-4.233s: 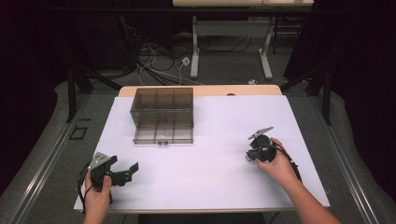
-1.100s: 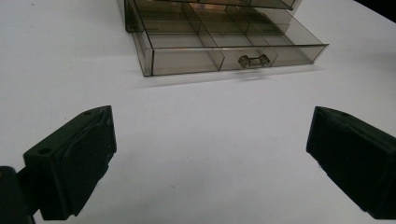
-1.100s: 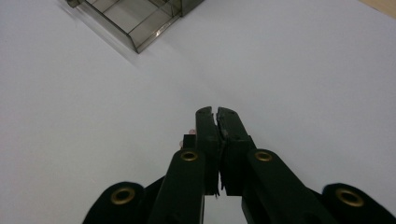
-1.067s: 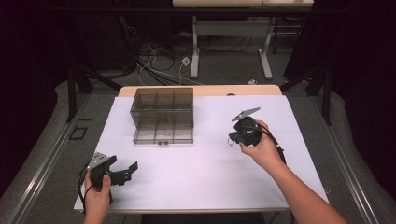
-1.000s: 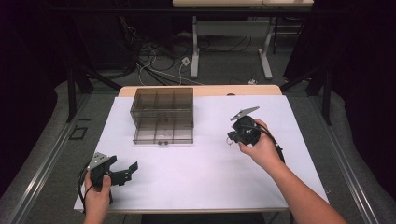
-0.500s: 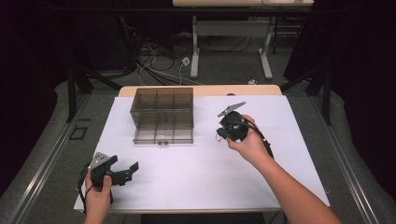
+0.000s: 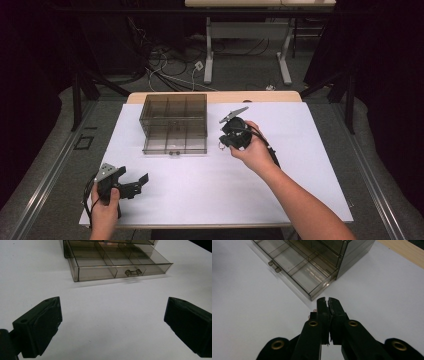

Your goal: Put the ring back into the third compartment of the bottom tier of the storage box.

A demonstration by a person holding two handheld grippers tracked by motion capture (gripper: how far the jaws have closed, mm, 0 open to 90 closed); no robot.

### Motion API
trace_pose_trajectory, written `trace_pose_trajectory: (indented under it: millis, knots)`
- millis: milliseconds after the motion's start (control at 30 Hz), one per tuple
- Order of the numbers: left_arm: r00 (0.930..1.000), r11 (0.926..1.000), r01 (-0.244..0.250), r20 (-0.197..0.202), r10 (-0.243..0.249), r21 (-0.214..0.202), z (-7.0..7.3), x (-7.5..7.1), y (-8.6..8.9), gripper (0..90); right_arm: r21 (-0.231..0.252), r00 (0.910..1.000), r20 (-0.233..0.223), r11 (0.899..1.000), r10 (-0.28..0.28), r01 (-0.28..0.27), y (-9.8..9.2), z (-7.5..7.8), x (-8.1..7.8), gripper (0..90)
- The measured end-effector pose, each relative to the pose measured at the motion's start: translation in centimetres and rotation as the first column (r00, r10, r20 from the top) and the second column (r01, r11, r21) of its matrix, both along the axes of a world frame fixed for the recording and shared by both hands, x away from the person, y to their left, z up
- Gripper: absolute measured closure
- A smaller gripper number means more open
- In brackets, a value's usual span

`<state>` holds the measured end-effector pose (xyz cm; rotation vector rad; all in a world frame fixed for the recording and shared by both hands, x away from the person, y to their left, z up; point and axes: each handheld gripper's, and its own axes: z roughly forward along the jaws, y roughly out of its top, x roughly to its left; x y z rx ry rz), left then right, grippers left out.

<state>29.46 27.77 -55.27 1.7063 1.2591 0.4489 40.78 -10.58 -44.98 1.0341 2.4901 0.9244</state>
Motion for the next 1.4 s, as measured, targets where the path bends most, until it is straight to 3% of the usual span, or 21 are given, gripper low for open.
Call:
trace_pose_trajectory:
  millis: [167,233,500,600,700,767,867,900,933,1000,1133,1400]
  knots:
    - [1.0000,1.0000,0.002,0.001,-0.002,0.001,0.0,0.0,0.0,1.9,0.011,0.9996,-0.027,1.000,0.000,0.000,1.1,-0.1,0.3,88.1]
    - [1.0000,1.0000,0.002,0.001,-0.002,0.001,0.0,0.0,0.0,1.9,0.018,1.0000,-0.008,1.000,0.004,-0.004,1.5,-0.3,0.5,88.2]
    - [1.0000,1.0000,0.003,0.001,-0.003,0.003,-0.1,0.0,0.1,1.9,-0.007,0.9998,-0.015,1.000,0.012,-0.012,3.2,-0.5,0.9,88.2]
    - [1.0000,1.0000,0.003,0.003,-0.003,0.002,-0.1,0.0,0.1,1.9,0.009,0.9998,-0.005,1.000,0.018,-0.018,3.7,-0.9,1.2,88.1]
    - [1.0000,1.0000,0.005,0.003,-0.005,0.002,-0.1,0.0,0.1,1.9,-0.008,0.9995,-0.027,1.000,0.019,-0.019,4.2,-1.1,1.3,88.2]
    - [1.0000,1.0000,0.006,0.000,-0.006,0.002,-0.1,0.0,0.1,1.9,0.005,0.9999,-0.006,1.000,0.014,-0.014,4.6,-1.5,1.4,88.2]
    - [1.0000,1.0000,0.006,0.000,-0.006,0.001,-0.1,0.1,0.1,1.9,-0.004,0.9997,-0.016,1.000,0.017,-0.017,4.8,-1.5,1.5,88.2]
    - [1.0000,1.0000,0.007,0.000,-0.007,0.001,-0.1,0.1,0.1,1.9,0.004,0.9999,0.000,1.000,0.016,-0.016,4.9,-1.7,1.6,88.2]
    - [1.0000,1.0000,0.007,0.002,-0.007,0.002,-0.1,0.1,0.1,1.9,-0.009,0.9997,-0.019,1.000,0.012,-0.012,4.9,-1.5,1.6,88.2]
    - [1.0000,1.0000,0.007,0.002,-0.007,0.000,-0.1,0.1,0.1,1.9,-0.005,1.0000,0.000,1.000,0.008,-0.008,5.1,-1.6,1.7,88.1]
    - [1.0000,1.0000,0.007,0.001,-0.007,0.000,-0.1,0.1,0.1,1.9,-0.005,0.9999,-0.015,1.000,-0.007,0.007,5.4,-1.6,1.8,88.2]
    - [1.0000,0.9999,0.008,0.001,-0.008,-0.007,-0.1,0.2,0.0,1.9,0.000,0.9999,-0.004,1.000,-0.013,0.013,6.0,-1.8,2.2,88.2]
